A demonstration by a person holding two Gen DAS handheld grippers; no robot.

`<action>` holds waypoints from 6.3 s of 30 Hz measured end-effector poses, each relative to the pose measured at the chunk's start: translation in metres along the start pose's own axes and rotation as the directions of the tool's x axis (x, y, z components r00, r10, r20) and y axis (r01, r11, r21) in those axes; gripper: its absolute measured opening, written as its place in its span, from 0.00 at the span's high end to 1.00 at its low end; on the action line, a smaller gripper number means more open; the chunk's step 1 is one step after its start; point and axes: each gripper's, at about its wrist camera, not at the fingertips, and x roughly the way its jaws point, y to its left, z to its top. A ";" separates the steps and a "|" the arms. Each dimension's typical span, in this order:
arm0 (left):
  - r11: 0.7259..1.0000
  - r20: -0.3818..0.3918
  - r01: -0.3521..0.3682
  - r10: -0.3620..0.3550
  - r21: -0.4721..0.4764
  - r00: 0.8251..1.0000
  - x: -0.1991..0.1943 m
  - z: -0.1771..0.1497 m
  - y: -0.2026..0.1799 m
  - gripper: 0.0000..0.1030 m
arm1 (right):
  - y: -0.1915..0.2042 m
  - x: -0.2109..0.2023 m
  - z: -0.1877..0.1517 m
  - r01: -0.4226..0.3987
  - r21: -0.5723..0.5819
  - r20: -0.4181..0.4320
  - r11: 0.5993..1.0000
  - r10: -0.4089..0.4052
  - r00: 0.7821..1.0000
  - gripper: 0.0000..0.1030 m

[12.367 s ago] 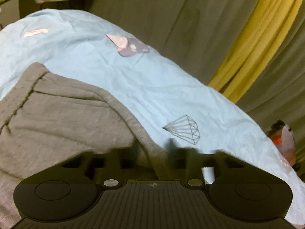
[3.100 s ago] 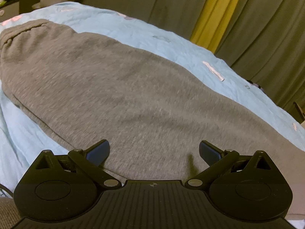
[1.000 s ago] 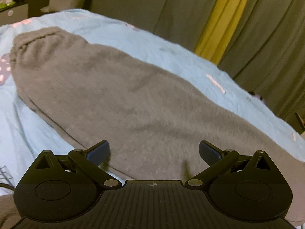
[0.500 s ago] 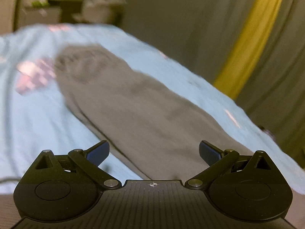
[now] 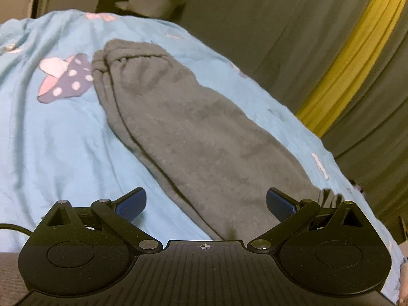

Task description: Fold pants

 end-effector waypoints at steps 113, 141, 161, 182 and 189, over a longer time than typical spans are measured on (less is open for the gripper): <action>0.916 -0.314 0.329 -0.251 0.228 0.916 0.096 -0.002 -0.100 0.84 | -0.142 -0.031 -0.036 0.153 0.656 -0.115 0.739 -0.102 0.988 0.04; 0.953 -0.194 0.218 -0.179 0.209 0.965 0.099 0.014 -0.071 0.50 | -0.082 -0.016 -0.009 0.244 0.295 -0.053 0.924 -0.239 0.970 0.52; 0.995 -0.017 0.091 -0.090 0.030 0.996 0.086 0.037 -0.034 0.15 | -0.096 -0.006 -0.018 0.234 0.409 -0.124 0.882 -0.200 0.972 0.06; 0.788 0.190 0.288 -0.219 -0.544 0.957 0.096 0.098 0.191 0.15 | -0.099 -0.001 -0.018 0.245 0.434 -0.145 0.867 -0.201 0.969 0.04; 0.765 0.230 0.386 -0.310 -0.516 0.922 0.113 0.107 0.203 0.16 | -0.100 0.001 -0.019 0.244 0.439 -0.141 0.865 -0.202 0.969 0.04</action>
